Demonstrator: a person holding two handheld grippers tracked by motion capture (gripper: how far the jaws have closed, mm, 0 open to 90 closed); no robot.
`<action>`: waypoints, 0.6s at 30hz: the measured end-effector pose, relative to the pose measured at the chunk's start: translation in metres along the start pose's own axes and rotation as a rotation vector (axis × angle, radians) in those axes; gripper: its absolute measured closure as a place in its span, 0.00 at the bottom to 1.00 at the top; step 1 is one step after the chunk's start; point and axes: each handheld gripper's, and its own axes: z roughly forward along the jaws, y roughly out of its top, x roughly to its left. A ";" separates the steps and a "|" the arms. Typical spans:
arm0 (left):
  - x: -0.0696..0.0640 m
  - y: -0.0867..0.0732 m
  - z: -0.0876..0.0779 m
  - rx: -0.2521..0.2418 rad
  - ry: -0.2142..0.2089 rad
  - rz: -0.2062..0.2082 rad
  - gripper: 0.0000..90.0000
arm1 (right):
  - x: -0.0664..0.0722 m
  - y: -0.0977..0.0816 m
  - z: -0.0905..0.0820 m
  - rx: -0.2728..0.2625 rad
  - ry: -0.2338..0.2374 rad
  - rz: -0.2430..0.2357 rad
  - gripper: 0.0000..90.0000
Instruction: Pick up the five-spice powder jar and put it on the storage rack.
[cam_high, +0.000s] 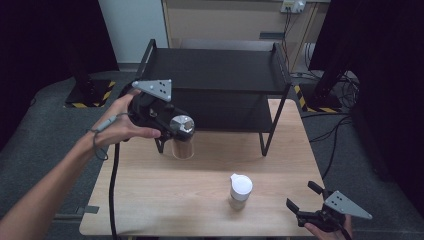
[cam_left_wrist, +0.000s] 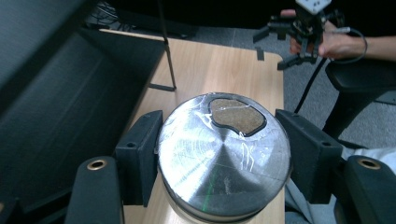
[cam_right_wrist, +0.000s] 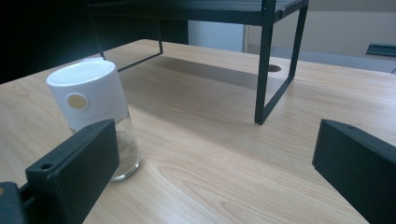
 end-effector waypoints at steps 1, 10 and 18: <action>0.000 0.002 -0.003 -0.006 0.006 -0.009 0.38 | 0.000 0.000 0.000 0.000 0.000 0.000 0.01; 0.002 0.036 -0.036 -0.054 0.082 -0.069 0.38 | 0.000 0.000 0.000 -0.002 -0.002 0.003 0.01; 0.002 0.067 -0.055 -0.053 0.157 -0.109 0.38 | 0.000 -0.001 0.000 -0.002 0.000 0.007 0.01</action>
